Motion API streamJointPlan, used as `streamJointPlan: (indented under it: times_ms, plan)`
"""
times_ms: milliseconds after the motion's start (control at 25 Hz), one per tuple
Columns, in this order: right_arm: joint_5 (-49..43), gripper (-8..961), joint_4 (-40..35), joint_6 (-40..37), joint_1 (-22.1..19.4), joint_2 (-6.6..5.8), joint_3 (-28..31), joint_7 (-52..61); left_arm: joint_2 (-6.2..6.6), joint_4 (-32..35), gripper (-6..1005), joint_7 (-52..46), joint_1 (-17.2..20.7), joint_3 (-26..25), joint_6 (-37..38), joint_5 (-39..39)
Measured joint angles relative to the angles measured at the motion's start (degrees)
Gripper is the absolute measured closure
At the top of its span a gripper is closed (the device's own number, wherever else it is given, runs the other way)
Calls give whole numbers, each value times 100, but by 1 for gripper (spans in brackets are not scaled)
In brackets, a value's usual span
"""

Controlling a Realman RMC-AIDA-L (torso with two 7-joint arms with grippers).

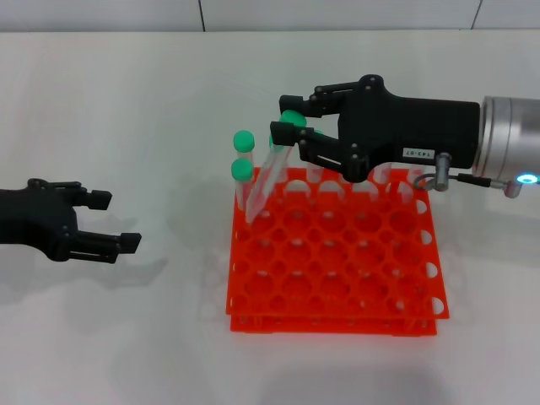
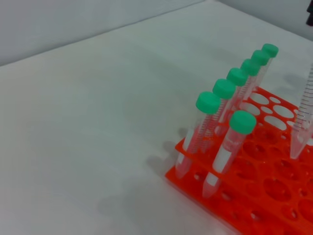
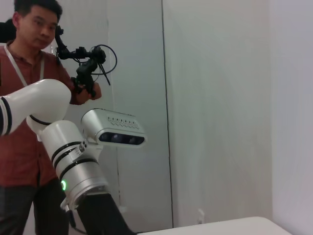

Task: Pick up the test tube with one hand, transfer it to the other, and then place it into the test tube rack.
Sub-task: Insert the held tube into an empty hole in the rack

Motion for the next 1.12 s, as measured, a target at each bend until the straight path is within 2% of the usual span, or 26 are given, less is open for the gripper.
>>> streamJointPlan:
  times_ms: [320,560,1120]
  plan:
    - [265,680,31,813,42,3,-529,-270,5,-167,113,193,-28,46,-14,142]
    - [269,680,51,1174,110,2,-690,-349,5,-254,113,229,-89,48,-16,163]
    - [273,681,6,1149,23,-42,-582,-349,11,-253,113,236,-88,48,14,238]
